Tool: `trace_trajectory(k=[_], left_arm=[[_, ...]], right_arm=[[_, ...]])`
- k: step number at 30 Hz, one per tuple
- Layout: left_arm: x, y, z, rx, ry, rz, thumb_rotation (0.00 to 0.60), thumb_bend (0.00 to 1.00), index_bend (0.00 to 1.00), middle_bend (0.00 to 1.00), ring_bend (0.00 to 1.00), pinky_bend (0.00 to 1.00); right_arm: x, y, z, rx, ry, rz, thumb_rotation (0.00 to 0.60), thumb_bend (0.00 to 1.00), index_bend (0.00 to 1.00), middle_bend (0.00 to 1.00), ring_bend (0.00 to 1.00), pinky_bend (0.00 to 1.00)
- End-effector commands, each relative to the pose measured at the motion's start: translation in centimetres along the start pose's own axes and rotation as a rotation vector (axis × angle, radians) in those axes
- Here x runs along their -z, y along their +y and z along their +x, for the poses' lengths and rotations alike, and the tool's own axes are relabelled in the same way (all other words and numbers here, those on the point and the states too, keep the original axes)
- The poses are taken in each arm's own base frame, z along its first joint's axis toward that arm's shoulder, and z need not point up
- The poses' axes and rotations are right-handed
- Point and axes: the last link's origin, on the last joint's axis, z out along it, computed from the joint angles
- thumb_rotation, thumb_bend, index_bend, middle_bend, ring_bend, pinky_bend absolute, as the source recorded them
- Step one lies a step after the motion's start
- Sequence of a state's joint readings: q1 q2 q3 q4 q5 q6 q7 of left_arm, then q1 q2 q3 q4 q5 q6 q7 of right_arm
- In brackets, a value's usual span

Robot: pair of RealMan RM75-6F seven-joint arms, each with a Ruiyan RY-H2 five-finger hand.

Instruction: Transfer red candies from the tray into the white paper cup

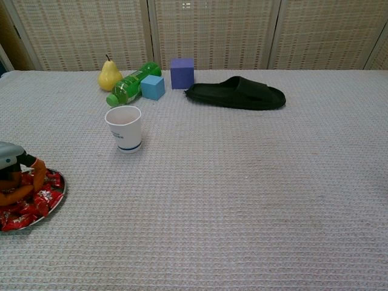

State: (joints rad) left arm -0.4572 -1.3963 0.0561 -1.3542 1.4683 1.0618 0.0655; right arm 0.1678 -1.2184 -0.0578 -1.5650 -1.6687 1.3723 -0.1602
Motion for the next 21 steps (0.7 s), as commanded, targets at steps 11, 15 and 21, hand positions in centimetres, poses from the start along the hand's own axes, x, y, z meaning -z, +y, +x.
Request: trace_trajectory(k=[11, 15, 21], left_arm=[[0.5, -0.1, 1.1, -0.006, 0.039, -0.001, 0.600, 0.59, 0.56, 1.00, 1.00, 1.00], [0.7, 0.2, 2.4, -0.008, 0.085, -0.010, 0.600, 0.59, 0.56, 1.00, 1.00, 1.00], [0.0, 1.3, 6.1, -0.029, 0.172, -0.044, 0.600, 0.60, 0.56, 1.00, 1.00, 1.00]], right_arm=[[0.0, 0.0, 0.0, 0.000, -0.001, 0.001, 0.600, 0.00, 0.00, 0.00, 0.00, 0.00], [0.0, 0.0, 0.0, -0.001, -0.001, 0.000, 0.600, 0.00, 0.00, 0.00, 0.00, 0.00], [-0.1, 0.2, 0.1, -0.004, -0.001, -0.006, 0.600, 0.00, 0.00, 0.00, 0.00, 0.00]])
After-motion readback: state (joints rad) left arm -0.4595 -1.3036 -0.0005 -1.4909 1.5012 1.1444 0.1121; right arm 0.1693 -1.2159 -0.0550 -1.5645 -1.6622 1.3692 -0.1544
